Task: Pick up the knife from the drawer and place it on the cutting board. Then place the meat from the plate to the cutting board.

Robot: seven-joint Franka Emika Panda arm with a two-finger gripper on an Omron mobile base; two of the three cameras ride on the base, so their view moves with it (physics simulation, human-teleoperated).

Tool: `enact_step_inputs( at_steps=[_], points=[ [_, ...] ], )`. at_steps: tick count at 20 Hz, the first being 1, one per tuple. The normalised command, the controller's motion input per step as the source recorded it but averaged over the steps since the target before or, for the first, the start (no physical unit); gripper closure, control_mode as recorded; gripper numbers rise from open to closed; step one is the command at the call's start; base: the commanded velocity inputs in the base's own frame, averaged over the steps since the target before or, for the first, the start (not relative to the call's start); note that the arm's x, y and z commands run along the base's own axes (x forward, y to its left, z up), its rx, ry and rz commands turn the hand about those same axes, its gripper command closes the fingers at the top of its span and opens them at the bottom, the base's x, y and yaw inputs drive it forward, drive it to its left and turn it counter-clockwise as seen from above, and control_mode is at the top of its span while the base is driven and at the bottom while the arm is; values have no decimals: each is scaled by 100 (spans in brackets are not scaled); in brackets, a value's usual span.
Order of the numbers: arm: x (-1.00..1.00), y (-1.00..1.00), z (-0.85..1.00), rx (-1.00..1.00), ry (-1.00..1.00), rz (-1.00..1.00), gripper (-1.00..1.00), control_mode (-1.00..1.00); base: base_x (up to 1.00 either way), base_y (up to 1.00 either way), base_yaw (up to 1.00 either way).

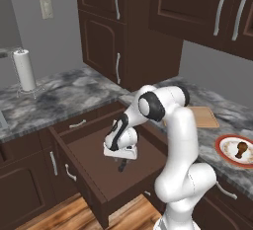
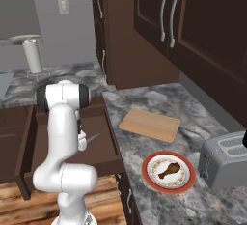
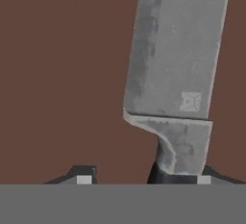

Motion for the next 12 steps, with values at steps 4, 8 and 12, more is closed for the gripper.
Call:
enact_step_inputs(
  at_steps=[4, 8, 12],
  points=[
    [0, 3, -33, 0, 0, 0, 100, -100, 0, 0, 0],
    [0, 1, -27, 0, 0, 0, 100, -100, 0, 0, 0],
    [0, 0, -17, 0, 0, 0, 100, -100, 0, 0, 0]
  ],
)
